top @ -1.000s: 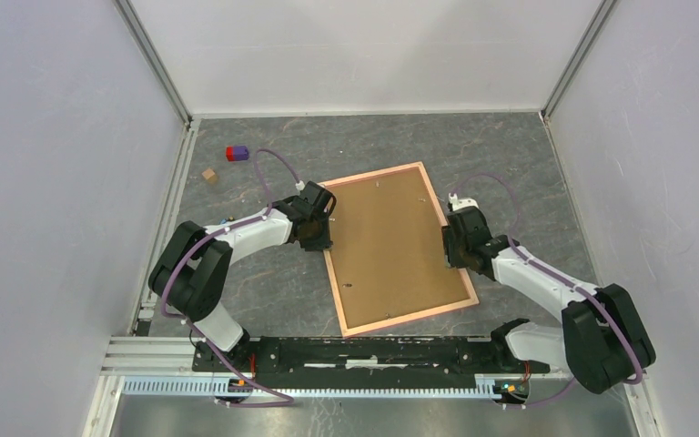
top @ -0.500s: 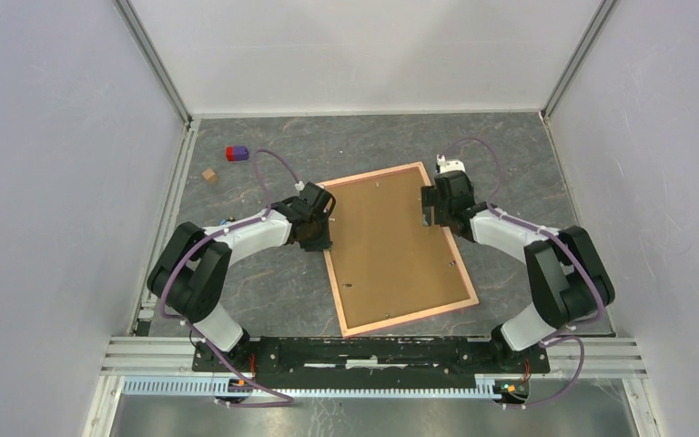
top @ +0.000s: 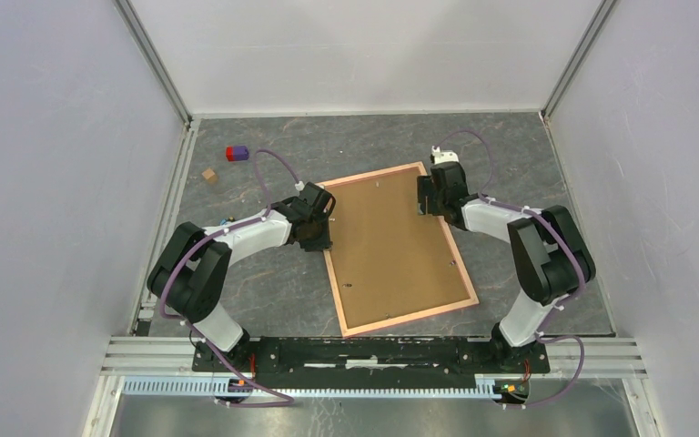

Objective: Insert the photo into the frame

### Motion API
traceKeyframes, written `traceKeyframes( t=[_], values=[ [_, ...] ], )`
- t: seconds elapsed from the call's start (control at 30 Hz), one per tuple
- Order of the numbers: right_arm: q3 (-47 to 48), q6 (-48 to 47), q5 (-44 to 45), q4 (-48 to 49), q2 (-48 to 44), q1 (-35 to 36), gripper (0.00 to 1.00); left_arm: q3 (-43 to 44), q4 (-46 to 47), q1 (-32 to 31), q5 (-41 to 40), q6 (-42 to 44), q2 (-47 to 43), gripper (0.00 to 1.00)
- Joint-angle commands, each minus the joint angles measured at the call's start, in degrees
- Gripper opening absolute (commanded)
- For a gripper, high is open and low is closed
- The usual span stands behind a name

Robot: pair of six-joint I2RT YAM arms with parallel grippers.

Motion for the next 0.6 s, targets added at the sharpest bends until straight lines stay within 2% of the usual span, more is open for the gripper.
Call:
traceKeyframes(
  t=[0.0, 0.57],
  values=[
    [3.3, 0.0, -0.2, 2.4, 2.2, -0.4, 0.73, -0.8, 0.6, 0.1, -0.6, 3.1, -0.4, 0.02],
    [7.1, 1.7, 4.0, -0.2, 8.2, -0.6, 0.63, -0.9, 0.8, 0.0, -0.6, 3.0, -0.6, 0.02]
  ],
)
